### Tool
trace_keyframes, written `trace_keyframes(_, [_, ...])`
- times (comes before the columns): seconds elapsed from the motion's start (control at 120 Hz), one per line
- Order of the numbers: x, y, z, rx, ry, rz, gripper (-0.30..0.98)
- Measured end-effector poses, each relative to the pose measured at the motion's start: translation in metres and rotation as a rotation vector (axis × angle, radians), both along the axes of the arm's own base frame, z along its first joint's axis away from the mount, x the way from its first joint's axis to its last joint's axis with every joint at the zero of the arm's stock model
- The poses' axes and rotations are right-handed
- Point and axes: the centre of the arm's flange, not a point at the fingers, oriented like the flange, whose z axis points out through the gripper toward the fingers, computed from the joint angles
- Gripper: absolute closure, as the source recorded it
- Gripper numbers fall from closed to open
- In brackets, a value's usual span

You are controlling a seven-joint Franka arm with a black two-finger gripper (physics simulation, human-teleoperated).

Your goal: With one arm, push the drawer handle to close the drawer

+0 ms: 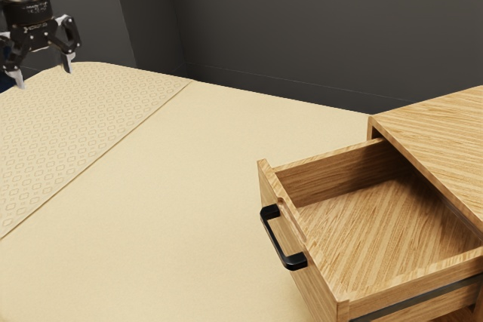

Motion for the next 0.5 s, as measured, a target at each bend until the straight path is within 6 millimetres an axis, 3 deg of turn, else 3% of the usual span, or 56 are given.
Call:
trace_keyframes(0.117, [-0.001, -0.009, -0.004, 0.019, -0.043, 0.036, 0.0])
trace_keyframes(0.167, [-0.003, -0.024, -0.002, 0.032, -0.062, 0.028, 0.0])
trace_keyframes(0.275, [-0.007, -0.036, -0.02, 0.006, -0.06, 0.047, 0.0])
trace_keyframes(0.392, [-0.011, -0.063, -0.056, -0.019, -0.014, 0.033, 0.0])
trace_keyframes(0.5, [-0.027, -0.07, -0.089, -0.047, 0.01, 0.056, 0.28])
